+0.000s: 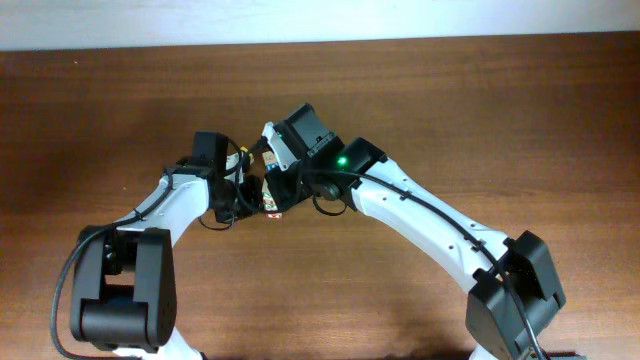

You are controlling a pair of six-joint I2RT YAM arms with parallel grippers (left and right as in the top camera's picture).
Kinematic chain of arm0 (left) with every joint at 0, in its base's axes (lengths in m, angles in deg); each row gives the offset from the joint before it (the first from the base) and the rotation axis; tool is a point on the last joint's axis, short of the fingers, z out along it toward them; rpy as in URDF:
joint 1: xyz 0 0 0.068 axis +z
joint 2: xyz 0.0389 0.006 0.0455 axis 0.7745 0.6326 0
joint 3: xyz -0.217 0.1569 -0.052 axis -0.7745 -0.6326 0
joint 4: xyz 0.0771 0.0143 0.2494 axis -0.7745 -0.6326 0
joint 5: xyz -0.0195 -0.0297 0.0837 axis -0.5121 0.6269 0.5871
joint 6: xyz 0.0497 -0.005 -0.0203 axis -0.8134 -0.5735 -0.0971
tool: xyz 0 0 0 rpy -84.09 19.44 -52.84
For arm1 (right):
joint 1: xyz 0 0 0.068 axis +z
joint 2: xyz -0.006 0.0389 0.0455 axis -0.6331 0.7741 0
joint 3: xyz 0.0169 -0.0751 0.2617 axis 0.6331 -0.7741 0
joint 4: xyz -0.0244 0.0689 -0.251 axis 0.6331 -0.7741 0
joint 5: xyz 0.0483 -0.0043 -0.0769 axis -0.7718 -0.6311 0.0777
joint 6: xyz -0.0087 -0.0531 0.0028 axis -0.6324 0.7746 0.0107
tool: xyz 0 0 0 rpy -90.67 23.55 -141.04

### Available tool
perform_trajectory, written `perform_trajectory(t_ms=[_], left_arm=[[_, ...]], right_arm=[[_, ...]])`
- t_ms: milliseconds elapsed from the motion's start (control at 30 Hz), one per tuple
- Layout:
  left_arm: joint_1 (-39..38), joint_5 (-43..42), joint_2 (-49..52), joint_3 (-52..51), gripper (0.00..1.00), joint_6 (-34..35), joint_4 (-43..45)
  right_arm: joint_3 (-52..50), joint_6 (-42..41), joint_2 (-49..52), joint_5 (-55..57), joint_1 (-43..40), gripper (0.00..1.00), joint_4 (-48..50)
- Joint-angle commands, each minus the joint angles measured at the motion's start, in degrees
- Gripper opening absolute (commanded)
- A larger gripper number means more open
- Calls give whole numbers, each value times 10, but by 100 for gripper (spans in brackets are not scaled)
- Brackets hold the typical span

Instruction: Rotate 5 blocks

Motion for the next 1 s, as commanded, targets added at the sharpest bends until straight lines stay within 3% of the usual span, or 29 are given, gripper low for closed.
perform_trajectory(t_ms=[0,367,967], left_arm=[[-4,-28,3,5,0,3,7],[59,-28,3,6,0,-26,15],[61,-21,3,10,0,-47,15]], right_arm=[[-16,1,35,16,13,4,-10],[-16,1,35,28,13,4,-4],[-16,-1,35,34,-13,4,4]])
